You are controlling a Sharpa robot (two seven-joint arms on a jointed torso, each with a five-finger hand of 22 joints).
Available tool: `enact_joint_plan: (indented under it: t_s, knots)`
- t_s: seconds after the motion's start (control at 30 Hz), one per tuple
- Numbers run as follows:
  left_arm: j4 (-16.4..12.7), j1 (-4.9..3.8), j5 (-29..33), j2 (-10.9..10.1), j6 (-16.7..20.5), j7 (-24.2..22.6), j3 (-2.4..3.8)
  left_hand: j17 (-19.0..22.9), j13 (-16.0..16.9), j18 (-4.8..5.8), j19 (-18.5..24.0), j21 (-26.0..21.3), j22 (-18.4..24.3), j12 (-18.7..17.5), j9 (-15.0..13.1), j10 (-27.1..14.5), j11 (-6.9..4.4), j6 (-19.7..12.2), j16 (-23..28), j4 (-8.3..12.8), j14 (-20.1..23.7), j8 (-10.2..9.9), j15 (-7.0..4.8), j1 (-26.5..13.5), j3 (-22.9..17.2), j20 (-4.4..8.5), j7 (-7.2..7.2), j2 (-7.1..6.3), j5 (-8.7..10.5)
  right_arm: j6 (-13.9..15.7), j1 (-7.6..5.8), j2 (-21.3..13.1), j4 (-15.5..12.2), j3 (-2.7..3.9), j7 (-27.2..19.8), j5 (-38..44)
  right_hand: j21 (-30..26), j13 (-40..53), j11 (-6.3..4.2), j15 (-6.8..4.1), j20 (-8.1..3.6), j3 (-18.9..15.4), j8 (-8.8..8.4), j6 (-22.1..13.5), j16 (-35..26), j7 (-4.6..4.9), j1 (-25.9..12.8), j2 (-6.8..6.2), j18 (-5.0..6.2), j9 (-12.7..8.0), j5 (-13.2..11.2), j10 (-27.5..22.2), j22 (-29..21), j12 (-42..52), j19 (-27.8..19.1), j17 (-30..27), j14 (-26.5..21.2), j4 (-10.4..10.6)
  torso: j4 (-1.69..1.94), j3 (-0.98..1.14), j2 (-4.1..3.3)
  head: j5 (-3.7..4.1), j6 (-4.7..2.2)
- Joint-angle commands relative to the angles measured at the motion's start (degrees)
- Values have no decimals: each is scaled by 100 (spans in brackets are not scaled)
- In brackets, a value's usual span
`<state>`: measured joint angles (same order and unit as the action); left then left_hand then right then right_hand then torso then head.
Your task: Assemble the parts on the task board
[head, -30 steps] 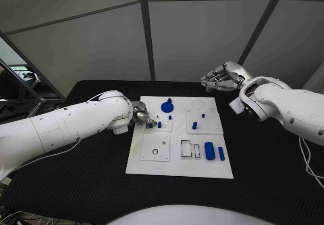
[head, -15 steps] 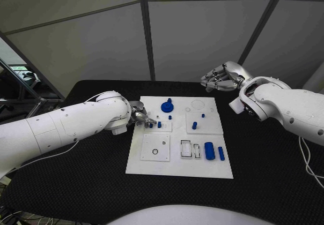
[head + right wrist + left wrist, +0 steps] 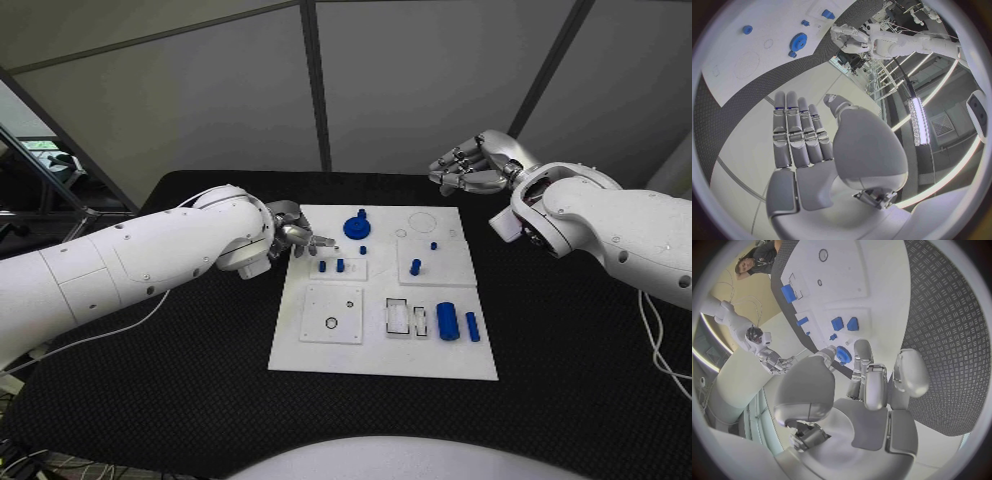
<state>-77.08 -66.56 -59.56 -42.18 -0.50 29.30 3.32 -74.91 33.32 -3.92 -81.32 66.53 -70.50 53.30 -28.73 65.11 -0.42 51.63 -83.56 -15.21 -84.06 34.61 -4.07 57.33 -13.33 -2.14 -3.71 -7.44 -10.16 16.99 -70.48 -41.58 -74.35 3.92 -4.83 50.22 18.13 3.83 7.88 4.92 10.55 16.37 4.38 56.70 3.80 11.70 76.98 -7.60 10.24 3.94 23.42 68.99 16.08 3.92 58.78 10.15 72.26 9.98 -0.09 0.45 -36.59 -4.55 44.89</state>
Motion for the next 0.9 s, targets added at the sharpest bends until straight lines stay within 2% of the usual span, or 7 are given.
enact_joint_plan:
  t_s: [0.03,0.1,0.17,0.37,0.67,0.77,0.9]
  knots:
    - [-6,-11,282,-13,385,-335,32,104,-112,-303,407,-926,714,-150,93,-328,124,-274,545,-13,6,-121,116,249,166,-74,-123,-7,-27,-16,-10,-1,-5,3,-23,7,-30,4,-9,-3,39,-28,-16,-31,-15,8,-31,11,15,4,25,-42,-6,-11,6,-9,-33,3,-8,1,-1,17,-13]
    - [6,-13,314,-1,490,-648,47,1420,-242,-561,1304,-2658,2016,-398,235,-891,310,-585,1710,39,801,-301,305,580,218,-202,-324,46,-24,-16,-10,-4,-4,3,-21,7,-31,4,-9,-3,39,-28,-16,-32,-15,8,-31,11,15,4,25,-43,-6,-11,7,-9,-33,3,-6,4,1,23,-16]
    - [29,-15,333,44,584,-1039,54,2855,-408,-585,1766,-3329,2474,-675,379,-1442,461,-817,3116,238,1836,-461,446,1109,144,-343,-454,84,-45,-15,-10,-5,-2,3,-19,7,-36,4,-8,-2,39,-29,-16,-35,-16,8,-31,13,15,4,32,-45,-10,-11,9,-11,-35,3,-2,4,1,31,-24]
    - [124,-18,-90,280,945,-2220,-2,3745,-1330,-670,1885,-4163,3225,-1587,997,-1718,606,-754,4032,759,2198,-913,629,2377,-473,-536,-573,-35,-39,-24,-10,12,1,3,-19,7,-40,4,-10,-3,39,-26,-16,-37,-15,7,-22,17,16,4,39,-47,-13,-11,11,-13,-36,-1,-12,-2,-9,70,-76]
    - [351,-18,-1261,606,1335,-3077,-206,3684,-2067,-660,1259,-3826,3117,-2262,1539,-1170,510,-265,3315,872,1620,-1433,464,2430,-516,-390,-444,-366,-26,-42,-10,22,-3,3,-18,7,-42,4,-11,-4,39,-23,-15,-37,-15,6,-17,19,16,4,42,-48,-15,-11,12,-13,-37,-4,-5,2,-3,104,-102]
    - [454,-18,-1622,718,1338,-3125,-260,2861,-2267,-643,980,-3553,2946,-2458,1696,-1049,498,-129,2376,883,1077,-1616,428,2422,-520,-364,-428,-372,-28,-48,-10,29,-3,3,-17,7,-45,4,-12,-5,38,-21,-14,-37,-15,5,-9,21,17,4,45,-49,-17,-11,15,-14,-37,-9,-1,0,-2,112,-108]
    - [609,-18,-2032,877,1239,-3081,-304,1752,-2475,-398,298,-1884,1602,-2698,1839,-975,497,9,1285,896,457,-1792,410,2404,-556,-328,-411,-383,-28,-54,-10,40,-1,3,-16,7,-45,4,-12,-5,38,-21,-14,-37,-15,5,-9,21,17,4,45,-49,-17,-11,15,-14,-37,-9,-4,-3,-9,113,-122]
